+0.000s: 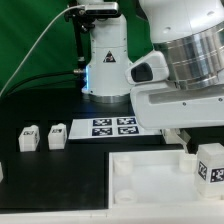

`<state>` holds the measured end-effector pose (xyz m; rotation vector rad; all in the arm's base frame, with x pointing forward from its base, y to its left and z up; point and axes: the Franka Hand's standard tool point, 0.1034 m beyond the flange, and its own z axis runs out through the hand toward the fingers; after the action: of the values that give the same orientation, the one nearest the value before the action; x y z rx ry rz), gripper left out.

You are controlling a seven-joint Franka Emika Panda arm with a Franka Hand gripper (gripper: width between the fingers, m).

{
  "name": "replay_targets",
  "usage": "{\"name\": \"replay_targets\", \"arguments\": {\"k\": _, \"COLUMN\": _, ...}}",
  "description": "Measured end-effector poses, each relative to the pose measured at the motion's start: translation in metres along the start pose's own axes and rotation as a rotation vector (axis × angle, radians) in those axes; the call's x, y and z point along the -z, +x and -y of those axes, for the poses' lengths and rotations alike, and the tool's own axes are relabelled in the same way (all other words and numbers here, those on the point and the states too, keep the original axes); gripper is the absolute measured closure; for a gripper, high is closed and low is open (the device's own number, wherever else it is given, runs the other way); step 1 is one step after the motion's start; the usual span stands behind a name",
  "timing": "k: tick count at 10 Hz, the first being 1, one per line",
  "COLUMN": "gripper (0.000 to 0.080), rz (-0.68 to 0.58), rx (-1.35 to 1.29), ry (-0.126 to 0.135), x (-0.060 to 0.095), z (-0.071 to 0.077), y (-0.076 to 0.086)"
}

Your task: Assemble one leg

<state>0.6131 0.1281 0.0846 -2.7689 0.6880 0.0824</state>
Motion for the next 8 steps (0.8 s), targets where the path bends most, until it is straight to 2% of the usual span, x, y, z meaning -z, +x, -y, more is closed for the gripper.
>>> {"name": "replay_targets", "arguments": {"k": 1, "gripper": 0.0151, "rz": 0.0, "rx": 0.129, "ry": 0.0, "x": 0.0, "z": 0.0, "y": 0.001}}
{"name": "replay_targets", "arguments": {"k": 2, "gripper": 0.0151, "rz": -0.009, "rx": 0.299, "ry": -0.018, "x": -0.001, "z": -0.004, "y": 0.005}}
{"name": "replay_targets", "arguments": {"k": 4, "gripper": 0.0151, "rz": -0.058, "rx": 0.656, "ry": -0.092, "x": -0.001, "z": -0.008, "y": 0.027}}
{"name": "replay_targets", "arguments": {"k": 5, "gripper": 0.0151, "rz": -0.066, "rx": 0.769, "ry": -0.105, "x": -0.004, "z": -0.008, "y": 0.031}}
{"name": "replay_targets", "arguments": {"k": 6, "gripper": 0.0151, "rz": -0.067, "rx": 0.745, "ry": -0.103, "x": -0.004, "z": -0.008, "y": 0.031}}
{"name": "replay_targets", "arguments": {"k": 8, "gripper": 0.0413, "rz": -0.067, "rx": 0.727, "ry": -0.102, "x": -0.004, "z": -0.009, "y": 0.031}}
